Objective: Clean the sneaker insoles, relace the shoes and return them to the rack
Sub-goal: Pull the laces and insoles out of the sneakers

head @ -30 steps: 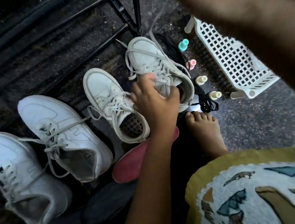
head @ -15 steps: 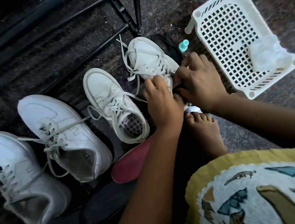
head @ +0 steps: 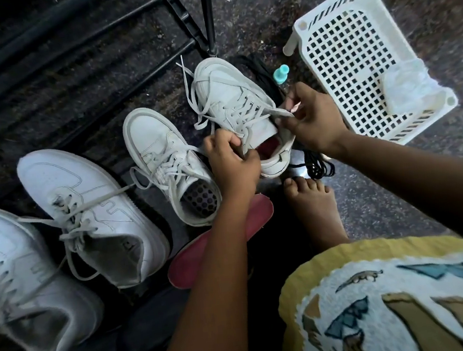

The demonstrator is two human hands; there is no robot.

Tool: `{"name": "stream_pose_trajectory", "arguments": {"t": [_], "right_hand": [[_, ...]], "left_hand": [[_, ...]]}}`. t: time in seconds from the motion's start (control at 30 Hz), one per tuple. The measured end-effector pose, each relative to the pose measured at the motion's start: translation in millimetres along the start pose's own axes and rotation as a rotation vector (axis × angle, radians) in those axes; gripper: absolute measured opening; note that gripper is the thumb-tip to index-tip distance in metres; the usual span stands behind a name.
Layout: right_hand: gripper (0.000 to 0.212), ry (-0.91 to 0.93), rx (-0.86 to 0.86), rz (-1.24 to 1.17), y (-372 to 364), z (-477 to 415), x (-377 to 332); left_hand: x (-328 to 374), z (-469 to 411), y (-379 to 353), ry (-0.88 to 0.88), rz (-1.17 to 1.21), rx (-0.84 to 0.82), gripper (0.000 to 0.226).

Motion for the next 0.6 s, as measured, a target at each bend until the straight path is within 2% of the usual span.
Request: {"name": "stream_pose_trajectory", "arguments": {"t": [0.13,0.23,0.33,0.4,0.47,0.53,0.6], "right_hand": [[0.032,-0.054,0.053,-0.055,2,0,8],[0.033,-0.015,0.054,0.003,3,0,1],[0.023,0.081,0.005,0.120,-1,0,-13],[0.023,0.124,-0.008,0.173,-3,-1,-22],[0.024,0.150,-0.017,0.206,-3,0,-30],[0.027,0.186,-0.012,0.225,-2,2,-38],[0.022,0.248,0.035,0.232,2,4,-49]], "left_hand": [[-8,-3,2,0.038,0.026,-0.037,0.031],[-10,-2,3,0.077,0.069,-0.041,0.034],[5,5,2,-0.004,0.029,-0.067,0.052],[21,8,1,-0.091,-0.152,-0.055,0.083],[38,10,-4,-0.210,-0.493,0.020,0.102],[48,9,-18,-0.302,-0.782,0.052,0.094],[58,11,-29,-0.397,-0.925,0.111,0.066]]}}
Point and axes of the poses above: each hand's wrist, its own z-axis away from the middle knuckle, its own y-axis out of the back of the hand, x = y × z, the point moved 8 cm from there along -z, towards the middle knuckle, and after that the axes turned 15 degrees about y, right-handed, at the moved point
